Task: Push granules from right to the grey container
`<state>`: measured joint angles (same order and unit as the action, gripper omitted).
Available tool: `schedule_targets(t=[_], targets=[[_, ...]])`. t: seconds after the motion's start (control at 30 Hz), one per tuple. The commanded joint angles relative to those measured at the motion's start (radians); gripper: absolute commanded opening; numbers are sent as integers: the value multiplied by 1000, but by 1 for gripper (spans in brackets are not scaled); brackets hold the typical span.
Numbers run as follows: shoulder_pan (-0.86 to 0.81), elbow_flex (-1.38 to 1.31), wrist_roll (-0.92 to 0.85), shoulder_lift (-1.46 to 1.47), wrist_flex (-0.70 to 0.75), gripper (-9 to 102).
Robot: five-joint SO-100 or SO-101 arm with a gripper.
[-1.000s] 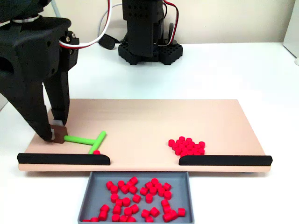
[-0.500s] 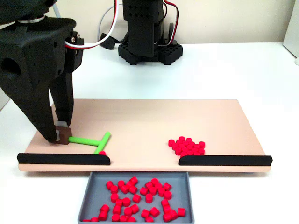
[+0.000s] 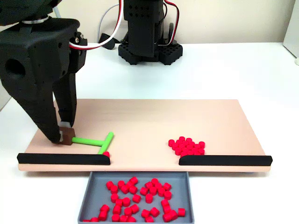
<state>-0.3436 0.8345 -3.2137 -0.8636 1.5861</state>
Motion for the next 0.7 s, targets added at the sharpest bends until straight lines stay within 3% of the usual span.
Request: schedule_targets(t=[0.0,0.67], targets=[[12,2,-284,-52,0,0],[41,2,-227,-55,6,0]])
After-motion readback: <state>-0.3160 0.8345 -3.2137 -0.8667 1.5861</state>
